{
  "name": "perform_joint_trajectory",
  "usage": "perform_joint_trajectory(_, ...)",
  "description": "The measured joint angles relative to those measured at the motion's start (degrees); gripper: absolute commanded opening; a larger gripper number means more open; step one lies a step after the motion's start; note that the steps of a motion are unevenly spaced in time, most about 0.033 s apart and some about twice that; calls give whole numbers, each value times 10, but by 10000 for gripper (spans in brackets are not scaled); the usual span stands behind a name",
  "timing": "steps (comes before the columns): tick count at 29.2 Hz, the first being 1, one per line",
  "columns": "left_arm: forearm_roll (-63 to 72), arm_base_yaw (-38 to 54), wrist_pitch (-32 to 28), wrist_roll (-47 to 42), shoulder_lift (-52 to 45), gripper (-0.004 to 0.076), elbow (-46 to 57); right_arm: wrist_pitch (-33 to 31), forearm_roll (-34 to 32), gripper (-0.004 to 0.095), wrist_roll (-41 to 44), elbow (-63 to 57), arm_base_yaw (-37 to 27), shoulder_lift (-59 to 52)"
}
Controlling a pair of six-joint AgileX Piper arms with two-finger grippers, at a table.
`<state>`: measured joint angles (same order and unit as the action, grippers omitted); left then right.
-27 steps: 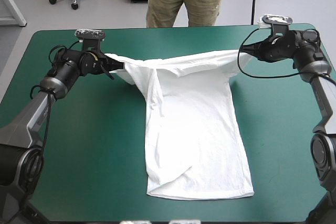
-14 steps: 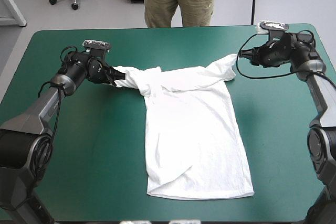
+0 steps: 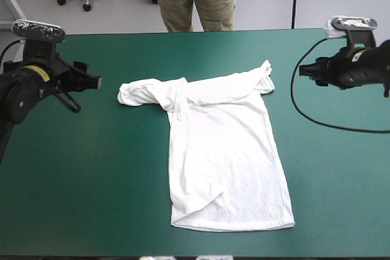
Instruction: Fold the cloth
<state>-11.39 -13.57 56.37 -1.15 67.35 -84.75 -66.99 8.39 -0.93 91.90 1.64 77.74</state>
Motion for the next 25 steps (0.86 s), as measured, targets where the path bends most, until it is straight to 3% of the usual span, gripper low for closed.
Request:
perform_joint_trajectory(4,0,-64,57,12,-47,425,29,-5,-7,482,9,-48,0,-75)
perform_joint_trajectory(10,0,-128,124,-23,-28,361,52,-19,-13,482,20,-105,0,-106)
perform_joint_trajectory(25,-39,-388,126,-229,68,353,163,-29,-54,482,58,-125,0,-107)
